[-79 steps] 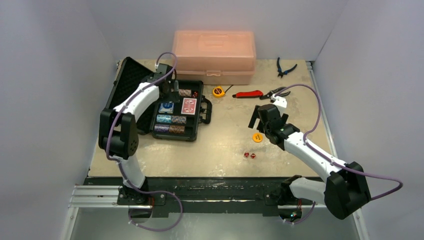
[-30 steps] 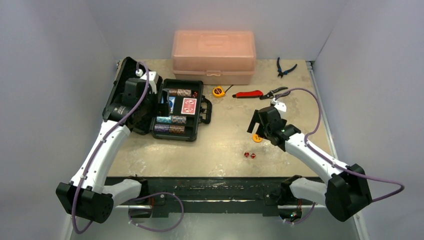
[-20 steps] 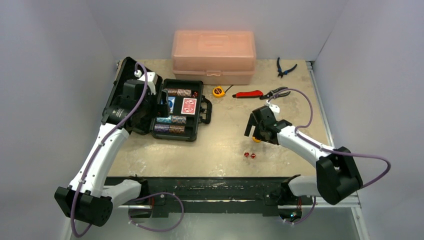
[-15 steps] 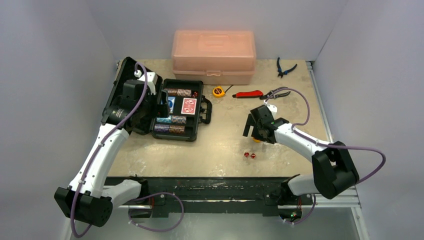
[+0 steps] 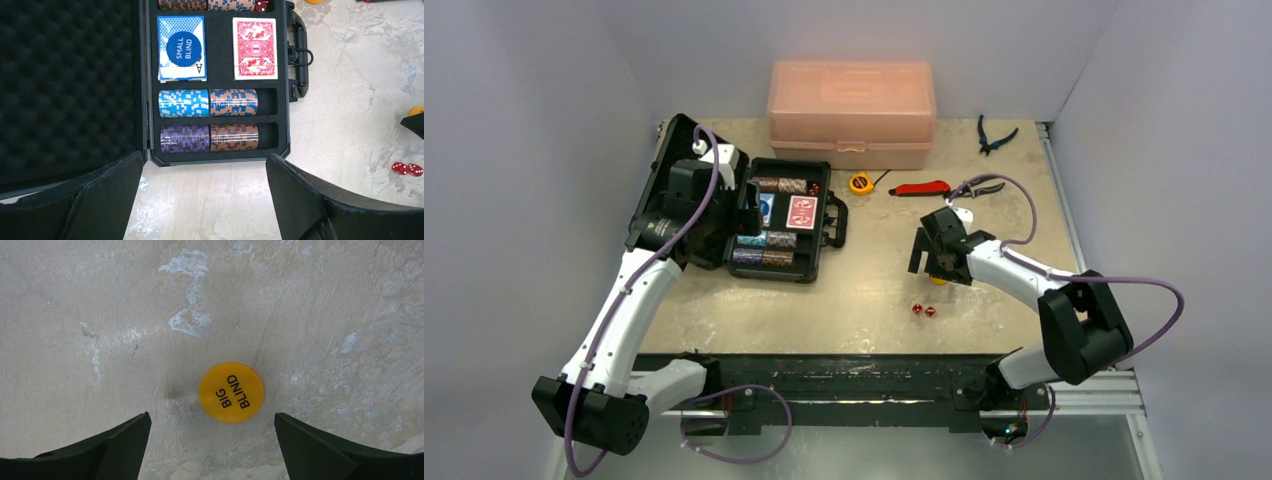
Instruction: Pack up texas hold em set
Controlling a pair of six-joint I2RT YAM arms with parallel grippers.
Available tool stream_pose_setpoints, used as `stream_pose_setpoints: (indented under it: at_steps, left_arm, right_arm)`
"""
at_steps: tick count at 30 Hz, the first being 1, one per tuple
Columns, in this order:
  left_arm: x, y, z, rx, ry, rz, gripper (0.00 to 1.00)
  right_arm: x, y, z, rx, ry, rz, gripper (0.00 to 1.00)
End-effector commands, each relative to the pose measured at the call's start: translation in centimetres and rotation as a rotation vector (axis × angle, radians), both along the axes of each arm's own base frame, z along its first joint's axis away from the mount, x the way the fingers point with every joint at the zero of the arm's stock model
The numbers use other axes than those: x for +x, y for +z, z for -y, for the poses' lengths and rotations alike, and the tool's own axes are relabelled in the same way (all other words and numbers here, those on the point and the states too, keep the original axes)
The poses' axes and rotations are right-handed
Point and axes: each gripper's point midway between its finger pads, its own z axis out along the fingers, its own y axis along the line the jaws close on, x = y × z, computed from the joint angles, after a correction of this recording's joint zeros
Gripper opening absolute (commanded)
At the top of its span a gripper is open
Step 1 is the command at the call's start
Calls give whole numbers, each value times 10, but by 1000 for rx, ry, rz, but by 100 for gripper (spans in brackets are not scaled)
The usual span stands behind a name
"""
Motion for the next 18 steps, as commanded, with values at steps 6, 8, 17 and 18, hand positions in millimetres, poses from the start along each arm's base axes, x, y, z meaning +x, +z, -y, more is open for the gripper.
stream_pose_setpoints:
  at_steps: [6, 8, 17, 18]
  left_arm:
    - [2, 11, 2, -11, -8, 54, 94]
    - [2, 11, 2, -9, -9, 54, 94]
    - [3, 9, 1, -1, -10, 44, 94]
    - [3, 9, 1, -1, -9, 44, 94]
  right_arm:
    - [10, 7, -1, -20, 11, 10, 99]
    - [10, 6, -1, -22, 11, 5, 99]
    - [11, 0, -2, -34, 12, -10, 99]
    - [11, 0, -2, -34, 13, -12, 99]
